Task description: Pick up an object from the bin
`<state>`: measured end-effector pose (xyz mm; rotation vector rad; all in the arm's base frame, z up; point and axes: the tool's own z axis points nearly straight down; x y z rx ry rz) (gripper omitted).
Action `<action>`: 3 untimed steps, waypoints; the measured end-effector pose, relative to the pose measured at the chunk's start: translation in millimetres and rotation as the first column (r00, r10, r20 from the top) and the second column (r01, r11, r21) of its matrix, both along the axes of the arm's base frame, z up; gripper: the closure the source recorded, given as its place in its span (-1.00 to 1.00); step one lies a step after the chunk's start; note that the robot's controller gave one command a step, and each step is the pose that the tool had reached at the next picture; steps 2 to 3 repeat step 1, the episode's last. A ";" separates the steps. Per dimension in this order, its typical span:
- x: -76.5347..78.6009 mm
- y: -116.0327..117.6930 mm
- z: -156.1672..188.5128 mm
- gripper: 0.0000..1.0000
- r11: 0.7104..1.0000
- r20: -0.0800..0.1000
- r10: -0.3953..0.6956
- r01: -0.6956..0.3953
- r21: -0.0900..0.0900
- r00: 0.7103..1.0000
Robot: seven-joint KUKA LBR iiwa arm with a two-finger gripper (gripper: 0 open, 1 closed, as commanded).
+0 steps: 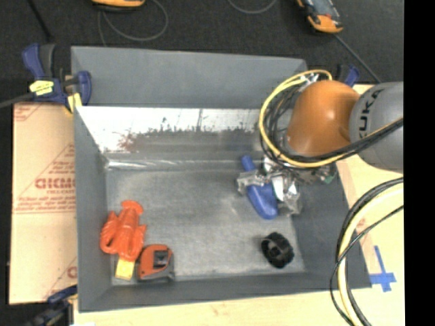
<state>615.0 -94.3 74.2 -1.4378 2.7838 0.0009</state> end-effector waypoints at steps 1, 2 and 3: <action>-16.0 -8.4 -2.1 1.00 0.991 0.000 0.136 -0.136 -0.004 0.991; -16.0 -8.4 -2.1 1.00 0.991 0.000 0.136 -0.136 -0.004 0.991; -16.0 -8.4 -2.1 1.00 0.991 0.000 0.136 -0.136 -0.004 0.991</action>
Offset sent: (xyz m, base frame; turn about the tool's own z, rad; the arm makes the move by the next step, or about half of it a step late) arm 0.0000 0.0000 0.0000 0.0000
